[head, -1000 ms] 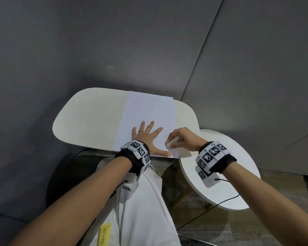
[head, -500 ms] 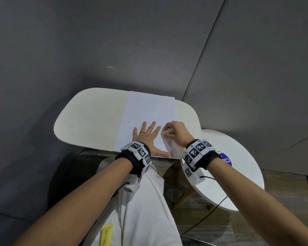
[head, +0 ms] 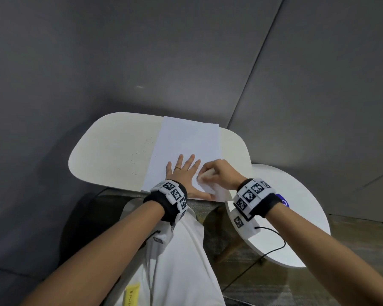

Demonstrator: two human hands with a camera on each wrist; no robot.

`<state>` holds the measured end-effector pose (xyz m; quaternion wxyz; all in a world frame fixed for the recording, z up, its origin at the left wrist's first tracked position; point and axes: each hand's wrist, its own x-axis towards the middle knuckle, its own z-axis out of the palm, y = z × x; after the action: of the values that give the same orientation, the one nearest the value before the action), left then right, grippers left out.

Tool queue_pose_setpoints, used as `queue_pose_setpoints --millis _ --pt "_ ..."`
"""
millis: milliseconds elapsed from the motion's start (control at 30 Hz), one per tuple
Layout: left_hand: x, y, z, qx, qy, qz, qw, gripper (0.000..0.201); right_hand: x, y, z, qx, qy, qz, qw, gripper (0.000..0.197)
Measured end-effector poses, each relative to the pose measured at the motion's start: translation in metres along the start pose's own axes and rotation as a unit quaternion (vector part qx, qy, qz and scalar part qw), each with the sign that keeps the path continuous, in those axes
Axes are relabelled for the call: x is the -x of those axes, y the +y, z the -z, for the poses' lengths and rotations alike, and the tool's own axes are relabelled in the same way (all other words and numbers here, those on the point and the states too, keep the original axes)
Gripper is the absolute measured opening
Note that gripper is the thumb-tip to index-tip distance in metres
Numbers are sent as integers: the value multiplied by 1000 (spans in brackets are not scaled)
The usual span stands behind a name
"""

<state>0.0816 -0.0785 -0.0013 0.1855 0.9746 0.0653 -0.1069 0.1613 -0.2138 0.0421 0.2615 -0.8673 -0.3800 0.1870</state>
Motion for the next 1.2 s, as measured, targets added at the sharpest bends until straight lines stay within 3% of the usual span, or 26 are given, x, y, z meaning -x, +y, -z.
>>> queue_pose_setpoints --millis 100,167,267,367,400,433,500,533,567,633,667,700,733,767,800,867,900,933,967,1033,1067,1100,1200 --pt "2 1 6 -8 -22 -1 1000 126 -12 9 11 -118 164 -34 979 8" --pt "7 7 7 1 -7 -9 1000 115 -18 16 9 -167 234 -56 956 7" --pt "20 20 -2 17 98 -86 991 65 -21 24 1 -121 215 -46 968 9" --pt "38 27 -15 15 68 -226 972 47 -19 26 -3 -55 172 -35 983 18" --pt "41 26 -18 -15 51 -214 975 49 -19 26 -3 -38 169 -35 984 20" --pt "42 23 -19 -46 47 -150 987 52 -19 27 -3 -33 167 -38 985 20" --pt "40 21 -11 -67 61 47 995 57 -20 28 -1 -29 163 -45 985 22" --pt "38 23 -8 -65 62 103 991 58 -19 27 0 -27 158 -47 986 22" --pt "38 29 -6 -72 73 97 990 58 -19 27 -1 -30 154 -48 987 22" --pt "40 42 -7 -91 94 -56 990 53 -17 24 0 -46 155 -45 986 22" --pt "42 46 -10 -74 59 -144 985 50 -15 23 1 -51 158 -47 985 22" --pt "45 45 -13 -73 11 -190 979 49 -15 23 1 -50 160 -50 985 23" --pt "45 38 -14 -81 -14 -179 980 49 -14 22 1 -43 158 -51 985 22" --pt "43 29 -13 -89 -10 -116 989 52 -13 22 2 -38 152 -51 986 22" --pt "41 17 -10 -81 10 -13 997 56 -12 21 3 -36 149 -50 987 22" --pt "41 -4 5 -24 38 191 981 68 -12 21 4 -40 144 -51 987 22" --pt "43 -11 10 -13 49 218 975 73 -12 21 6 -46 142 -57 987 22" --pt "45 -14 10 -17 72 182 981 78 -12 20 8 -63 152 -64 984 20" --pt "47 -14 10 -21 89 102 991 82 -12 21 10 -98 176 -74 977 19" --pt "55 -4 4 -28 70 -60 995 86 -8 20 12 -229 243 -96 938 20" --pt "56 1 -3 -42 50 -95 993 87 -3 20 11 -281 271 -111 914 23" --pt "55 5 -11 -52 39 -96 993 88 1 22 10 -286 295 -129 903 26" --pt "45 10 -24 -90 59 -37 994 85 11 38 3 -191 315 -178 912 32"
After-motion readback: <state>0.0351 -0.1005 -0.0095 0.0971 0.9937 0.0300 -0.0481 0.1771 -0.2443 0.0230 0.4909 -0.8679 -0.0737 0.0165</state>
